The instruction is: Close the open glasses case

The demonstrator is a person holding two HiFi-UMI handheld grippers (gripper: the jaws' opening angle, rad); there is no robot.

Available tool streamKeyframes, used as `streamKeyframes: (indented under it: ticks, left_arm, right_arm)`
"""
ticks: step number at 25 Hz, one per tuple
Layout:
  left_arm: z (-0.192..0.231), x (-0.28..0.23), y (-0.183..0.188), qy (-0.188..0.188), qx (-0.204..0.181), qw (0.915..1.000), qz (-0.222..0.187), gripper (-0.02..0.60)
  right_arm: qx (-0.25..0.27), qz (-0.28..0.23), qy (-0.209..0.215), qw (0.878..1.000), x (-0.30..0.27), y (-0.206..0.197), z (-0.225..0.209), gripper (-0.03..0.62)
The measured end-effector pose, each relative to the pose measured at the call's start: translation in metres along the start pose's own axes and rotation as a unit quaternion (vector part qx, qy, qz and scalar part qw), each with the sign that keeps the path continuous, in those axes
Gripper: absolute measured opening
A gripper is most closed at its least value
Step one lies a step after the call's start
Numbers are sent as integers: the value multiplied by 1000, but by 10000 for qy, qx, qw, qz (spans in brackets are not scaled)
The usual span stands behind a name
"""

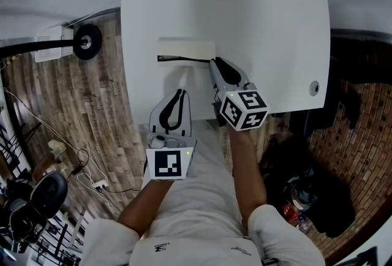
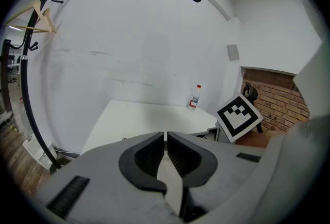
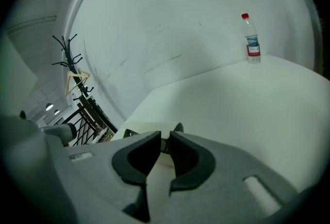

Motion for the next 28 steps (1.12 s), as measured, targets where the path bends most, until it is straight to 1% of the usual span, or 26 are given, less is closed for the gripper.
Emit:
streamKeyframes:
  ticks: [6, 18, 28]
  left_arm:
    - [1, -1, -2, -13, -52, 10000, 3, 17]
    - [-2, 2, -5, -27, -27, 10000, 55, 17]
    - [-3, 3, -5, -43, -102, 9999, -7, 17]
  right_arm:
    - [-30, 31, 12, 10000, -1, -4, -1, 49]
    - [25, 114, -9, 9999, 1, -12, 0, 48]
    - [11, 170, -8, 9999, 0, -17, 1, 46]
Point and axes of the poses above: the fingertips, and each gripper's own axes: x backward along the fingers, z to its left, y out of its top, the point moved 8 cm from there along x, backward along the fingers, and after that the axes turned 8 degrees about z, right-handed, at the moved point
